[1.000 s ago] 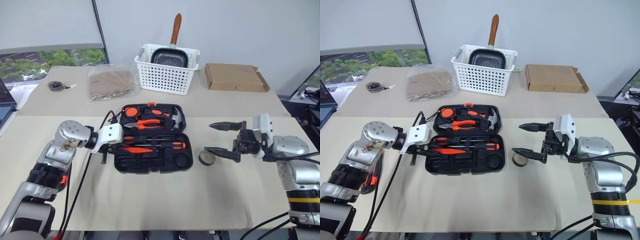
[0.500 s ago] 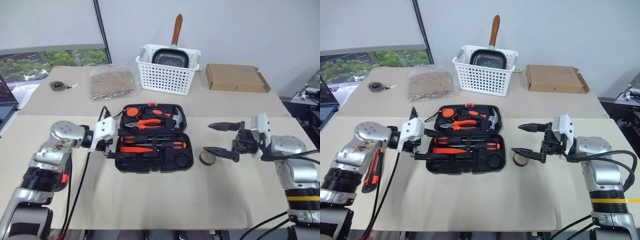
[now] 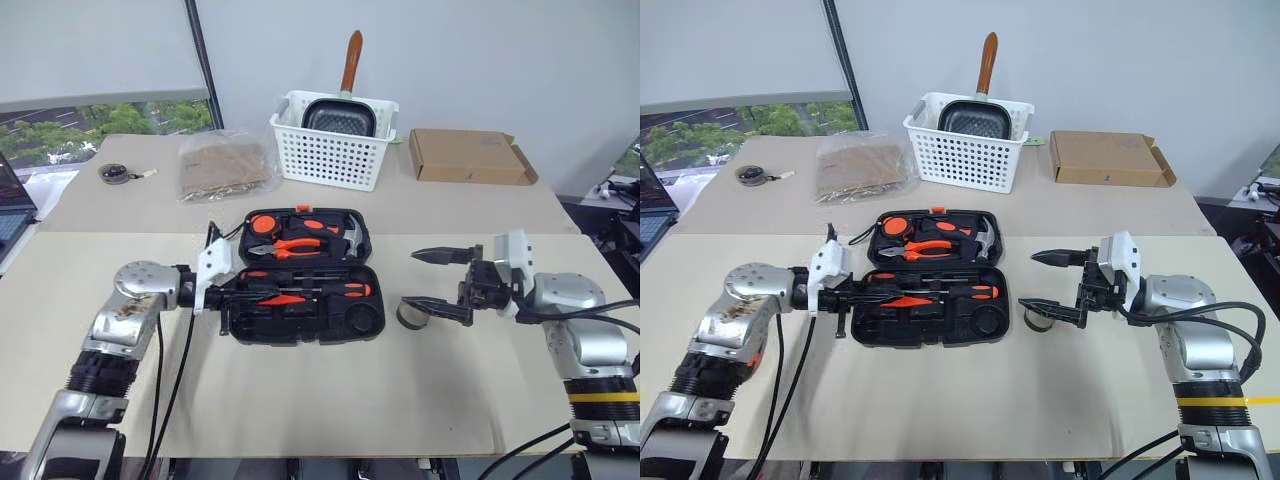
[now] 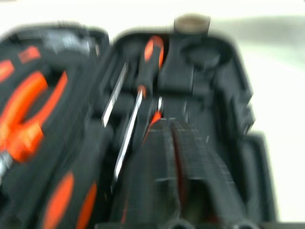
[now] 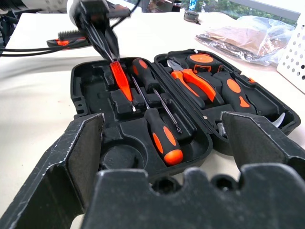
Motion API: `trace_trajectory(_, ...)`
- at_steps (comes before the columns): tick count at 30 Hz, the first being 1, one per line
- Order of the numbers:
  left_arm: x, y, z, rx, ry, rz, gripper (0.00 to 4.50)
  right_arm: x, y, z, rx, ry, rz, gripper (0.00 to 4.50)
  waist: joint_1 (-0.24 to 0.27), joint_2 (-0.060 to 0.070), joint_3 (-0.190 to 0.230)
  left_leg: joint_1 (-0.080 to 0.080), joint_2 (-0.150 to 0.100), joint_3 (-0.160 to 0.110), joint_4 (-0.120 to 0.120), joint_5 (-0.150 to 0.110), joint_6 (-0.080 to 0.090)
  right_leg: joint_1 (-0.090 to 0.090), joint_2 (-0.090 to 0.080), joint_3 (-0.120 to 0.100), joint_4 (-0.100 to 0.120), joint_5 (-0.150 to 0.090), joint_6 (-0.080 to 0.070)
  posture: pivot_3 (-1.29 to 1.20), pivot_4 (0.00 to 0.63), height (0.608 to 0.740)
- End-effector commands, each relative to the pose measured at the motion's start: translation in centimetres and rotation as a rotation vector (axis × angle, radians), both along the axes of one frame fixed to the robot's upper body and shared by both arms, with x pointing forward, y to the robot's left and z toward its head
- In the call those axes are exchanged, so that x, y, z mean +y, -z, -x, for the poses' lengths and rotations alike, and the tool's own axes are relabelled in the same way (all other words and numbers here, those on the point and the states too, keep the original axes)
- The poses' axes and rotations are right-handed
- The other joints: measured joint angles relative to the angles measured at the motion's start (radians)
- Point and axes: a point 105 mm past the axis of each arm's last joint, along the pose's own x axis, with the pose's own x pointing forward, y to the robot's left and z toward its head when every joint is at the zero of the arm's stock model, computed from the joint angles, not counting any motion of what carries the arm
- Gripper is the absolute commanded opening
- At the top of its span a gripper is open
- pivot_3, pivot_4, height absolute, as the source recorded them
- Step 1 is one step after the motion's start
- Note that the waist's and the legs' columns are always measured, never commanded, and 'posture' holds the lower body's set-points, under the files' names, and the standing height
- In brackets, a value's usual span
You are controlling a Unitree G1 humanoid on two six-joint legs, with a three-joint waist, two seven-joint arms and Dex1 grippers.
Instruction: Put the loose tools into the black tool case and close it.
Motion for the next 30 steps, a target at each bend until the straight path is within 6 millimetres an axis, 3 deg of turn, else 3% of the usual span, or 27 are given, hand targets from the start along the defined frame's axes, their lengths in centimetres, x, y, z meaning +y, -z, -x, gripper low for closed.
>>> trace_trajectory(1,-0.3,0.1,-0.9,-0.023,0.039,-0.011,0.02,0.0,-1.5,0.2,-0.066,-0.01,0.004,4.5,0.003,0.0,0.0,-0.001,0.0,0.0,0.0,0.0,0.0,0.0,0.0,0.0,0.0,0.0,0.0,0.0,0.15,0.7)
trace_trajectory(7,-0.2,1.7,-2.6,-0.012,0.023,-0.061,0.02,0.0,-1.5,0.2,-0.065,-0.014,0.009,4.5,0.007,0.0,0.0,-0.001,0.0,0.0,0.001,0.0,0.001,0.0,0.0,-0.001,0.0,0.0,0.0,0.0,0.15,0.7)
trace_trajectory(14,-0.6,2.4,-2.6,0.0,0.053,-0.093,0.02,-0.2,-1.5,0.3,-0.065,-0.008,0.014,4.5,0.0,0.0,0.0,0.0,0.0,0.001,0.001,0.0,0.001,0.0,-0.001,0.0,0.0,0.0,0.0,0.0,0.15,0.7)
trace_trajectory(17,-0.8,1.9,-2.3,-0.009,0.058,-0.069,0.02,-0.2,-1.5,0.3,-0.065,-0.009,0.013,4.5,-0.001,0.0,0.0,0.0,0.0,0.001,0.001,0.0,0.001,0.0,-0.001,0.0,0.0,0.0,0.0,0.0,0.15,0.7)
trace_trajectory(24,-0.4,-2.3,-1.2,-0.085,0.006,0.045,0.02,0.4,-1.6,0.2,-0.068,-0.038,0.007,4.5,-0.003,0.0,0.0,-0.001,0.0,0.001,0.001,-0.001,0.002,-0.001,-0.001,0.0,0.0,0.0,0.0,0.0,0.15,0.7)
trace_trajectory(27,0.5,-5.1,-0.2,-0.137,-0.091,0.122,0.7,1.0,-2.1,0.2,-0.068,-0.066,-0.027,4.5,-0.004,0.0,0.0,-0.002,0.0,0.001,0.0,-0.001,0.002,-0.002,-0.001,0.0,0.0,0.0,0.0,0.0,0.15,0.7)
trace_trajectory(30,2.6,-7.1,0.7,-0.189,-0.269,0.201,1.88,2.0,-2.6,0.2,-0.065,-0.113,-0.054,4.5,-0.006,0.0,0.0,-0.001,0.001,0.0,0.0,-0.001,0.002,-0.001,-0.003,0.001,0.0,0.0,0.0,0.0,0.15,0.7)
